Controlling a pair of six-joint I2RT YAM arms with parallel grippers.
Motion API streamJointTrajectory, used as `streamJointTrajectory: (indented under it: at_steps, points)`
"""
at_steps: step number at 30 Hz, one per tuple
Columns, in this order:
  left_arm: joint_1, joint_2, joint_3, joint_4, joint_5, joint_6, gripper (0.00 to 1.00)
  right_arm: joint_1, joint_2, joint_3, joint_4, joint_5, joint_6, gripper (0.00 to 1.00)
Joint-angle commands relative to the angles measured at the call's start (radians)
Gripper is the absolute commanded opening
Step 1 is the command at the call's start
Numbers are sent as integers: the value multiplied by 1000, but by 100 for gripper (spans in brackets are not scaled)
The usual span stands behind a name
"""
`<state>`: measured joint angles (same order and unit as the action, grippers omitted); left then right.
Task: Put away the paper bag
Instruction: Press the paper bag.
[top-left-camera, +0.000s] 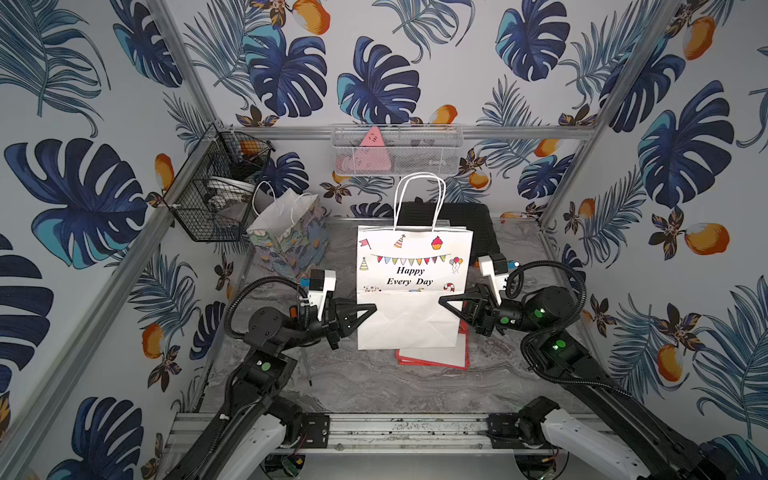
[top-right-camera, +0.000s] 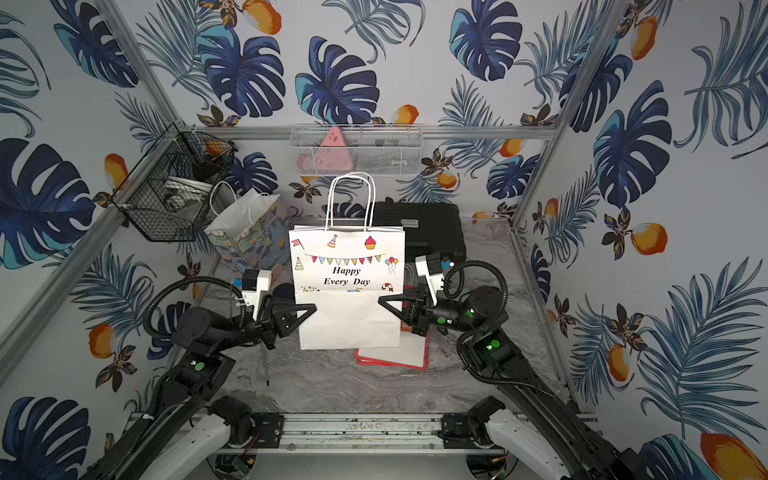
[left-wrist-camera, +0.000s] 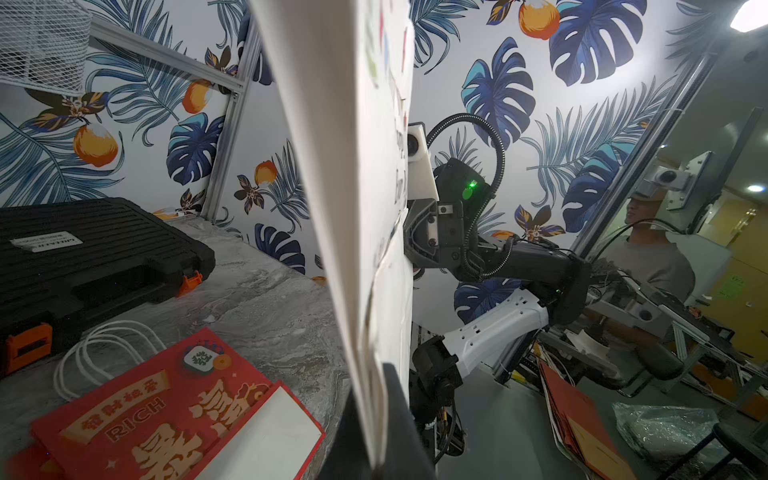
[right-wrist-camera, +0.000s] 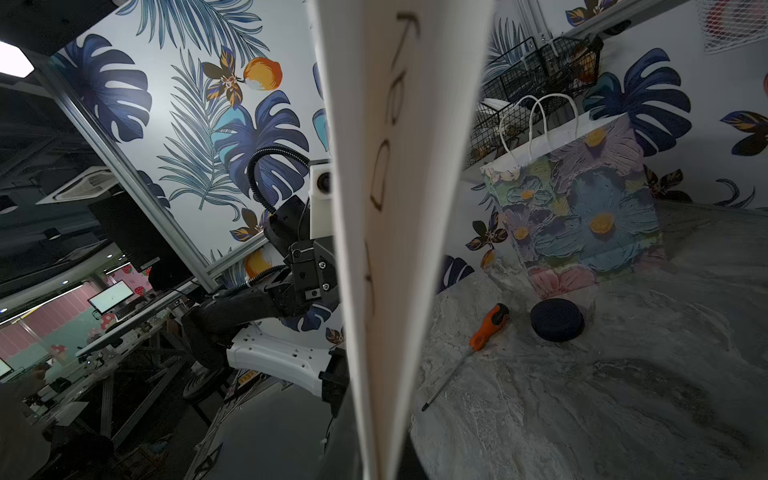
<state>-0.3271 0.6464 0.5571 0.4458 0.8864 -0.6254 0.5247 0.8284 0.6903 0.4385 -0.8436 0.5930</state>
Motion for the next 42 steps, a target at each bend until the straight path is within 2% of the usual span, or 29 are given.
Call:
streamJointTrajectory:
  at_steps: [1, 2, 3, 6, 9, 12, 17, 19, 20, 22, 25, 30, 32, 34, 36, 38, 42]
  points:
    - [0, 4, 17, -6, -5, 0, 33, 1, -21, 34, -91, 15, -88, 0]
    - [0, 6, 20, 9, -10, -8, 41, 2, -24, 46, -147, 7, -122, 0]
    - [1, 8, 23, 22, -16, -15, 43, 2, -28, 54, -196, 5, -149, 0]
    - [0, 28, 33, 87, -21, -51, 42, 2, -43, 66, -305, -5, -206, 0]
    - [0, 55, 38, 144, -14, -75, 27, 2, -64, 57, -323, -20, -211, 0]
    - [0, 77, 39, 168, -5, -83, 0, 2, -82, 55, -345, -13, -226, 0]
    - [0, 77, 44, 176, -12, -86, 0, 1, -94, 78, -437, -15, -283, 0]
    - [0, 80, 49, 177, -21, -93, 25, 1, -97, 83, -466, -20, -300, 0]
    - [0, 82, 53, 187, -23, -99, 28, 1, -100, 85, -484, -21, -309, 0]
    - [0, 88, 56, 213, -27, -109, 24, 1, -105, 87, -512, -24, -323, 0]
    - [0, 102, 64, 257, -28, -119, 0, 1, -115, 91, -558, -28, -343, 0]
    - [0, 112, 68, 314, -33, -139, 0, 1, -131, 91, -610, -34, -362, 0]
    - [0, 112, 75, 316, -36, -145, 24, 1, -137, 91, -625, -37, -368, 0]
    - [0, 110, 82, 308, -49, -142, 28, 1, -142, 91, -641, -33, -377, 0]
    - [1, 105, 92, 296, -54, -133, 21, 1, -146, 89, -654, -28, -383, 0]
    - [0, 101, 110, 267, -56, -118, 0, 1, -148, 89, -661, -29, -384, 0]
    - [0, 87, 124, 239, -60, -95, 0, 1, -154, 83, -666, -31, -381, 0]
